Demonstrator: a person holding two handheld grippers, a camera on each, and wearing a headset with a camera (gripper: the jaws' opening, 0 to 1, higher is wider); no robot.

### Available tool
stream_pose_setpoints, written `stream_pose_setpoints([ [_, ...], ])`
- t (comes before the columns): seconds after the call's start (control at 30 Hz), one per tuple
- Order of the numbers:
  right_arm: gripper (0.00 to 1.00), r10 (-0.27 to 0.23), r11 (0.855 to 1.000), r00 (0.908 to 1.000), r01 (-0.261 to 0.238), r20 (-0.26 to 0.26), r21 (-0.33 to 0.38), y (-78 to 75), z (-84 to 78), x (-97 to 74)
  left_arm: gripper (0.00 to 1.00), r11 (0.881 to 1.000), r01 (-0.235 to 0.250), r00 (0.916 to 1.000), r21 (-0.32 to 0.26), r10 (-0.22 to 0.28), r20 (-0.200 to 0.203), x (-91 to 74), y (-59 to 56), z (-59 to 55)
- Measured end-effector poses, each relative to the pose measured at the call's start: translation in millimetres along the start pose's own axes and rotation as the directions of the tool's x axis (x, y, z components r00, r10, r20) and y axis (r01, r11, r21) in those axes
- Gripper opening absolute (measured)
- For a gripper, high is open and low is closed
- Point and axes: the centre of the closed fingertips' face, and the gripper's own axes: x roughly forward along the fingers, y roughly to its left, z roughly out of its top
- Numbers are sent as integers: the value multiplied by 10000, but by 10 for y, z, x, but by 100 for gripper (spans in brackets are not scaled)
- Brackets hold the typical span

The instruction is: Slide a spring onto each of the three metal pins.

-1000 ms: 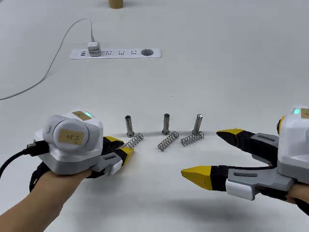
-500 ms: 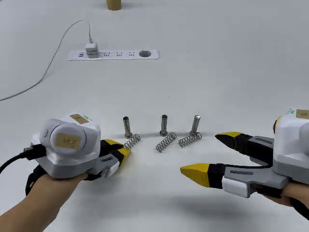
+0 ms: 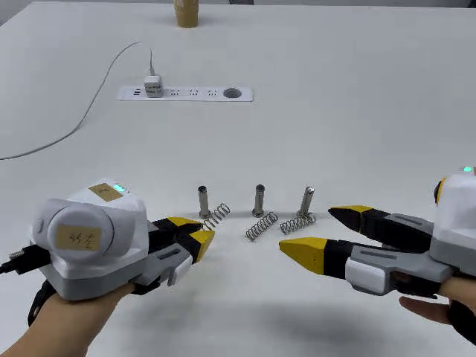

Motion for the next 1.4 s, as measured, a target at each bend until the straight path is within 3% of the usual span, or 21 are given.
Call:
stream_pose_setpoints([
  [0.17,61,328,9992,9992,-333,232,214,108,93,52,10,9998,182,9974,-110,-174,701,-97,-94,160],
  [0.33,56,820,9931,9947,-868,627,784,248,195,106,10,9992,329,9899,215,-356,1373,-183,-204,328],
  [0.5,52,1377,9780,9861,-1503,935,1449,375,280,152,10,9980,530,9813,331,-582,1834,-250,-318,452],
  [0.6,48,1717,9615,9768,-1944,1278,1941,450,355,162,10,9970,443,9776,629,-563,2027,-279,-363,499],
  [1.0,29,2319,9415,9618,-2596,1457,2148,603,396,182,10,9790,798,9619,1879,-1250,2430,-341,-587,592],
  [1.2,23,2458,9356,9567,-2762,1559,2201,646,413,169,10,9668,861,9596,2408,-1454,2408,-352,-658,640],
  [1.4,18,2502,9260,9526,-2876,1729,2446,644,437,157,10,9625,902,9595,2559,-1529,2367,-355,-689,646],
])
